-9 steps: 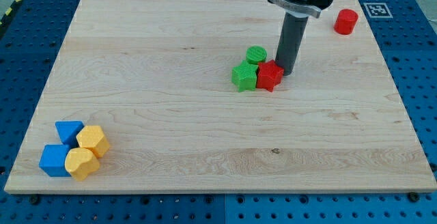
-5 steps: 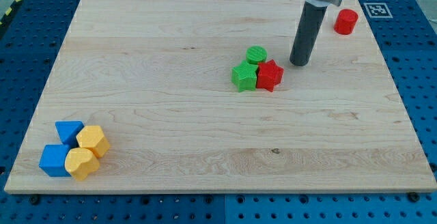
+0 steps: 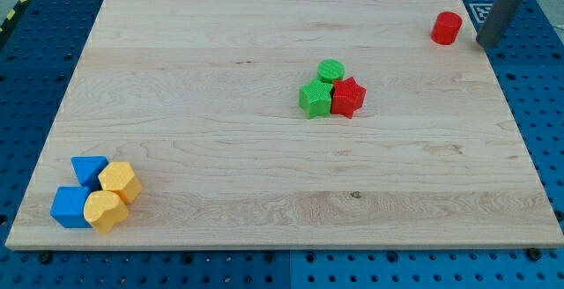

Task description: Place the red circle diagonally to the red star

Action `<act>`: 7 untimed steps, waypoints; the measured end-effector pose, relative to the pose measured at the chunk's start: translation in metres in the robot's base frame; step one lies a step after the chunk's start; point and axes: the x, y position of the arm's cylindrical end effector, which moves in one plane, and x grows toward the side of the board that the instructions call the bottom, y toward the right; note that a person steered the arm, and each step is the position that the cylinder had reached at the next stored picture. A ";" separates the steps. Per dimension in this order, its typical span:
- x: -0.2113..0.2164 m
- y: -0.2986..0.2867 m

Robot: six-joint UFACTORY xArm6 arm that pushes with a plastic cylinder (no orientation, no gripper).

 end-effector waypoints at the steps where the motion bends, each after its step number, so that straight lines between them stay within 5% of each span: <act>1: -0.005 0.000; 3: -0.046 0.000; 7: -0.052 -0.024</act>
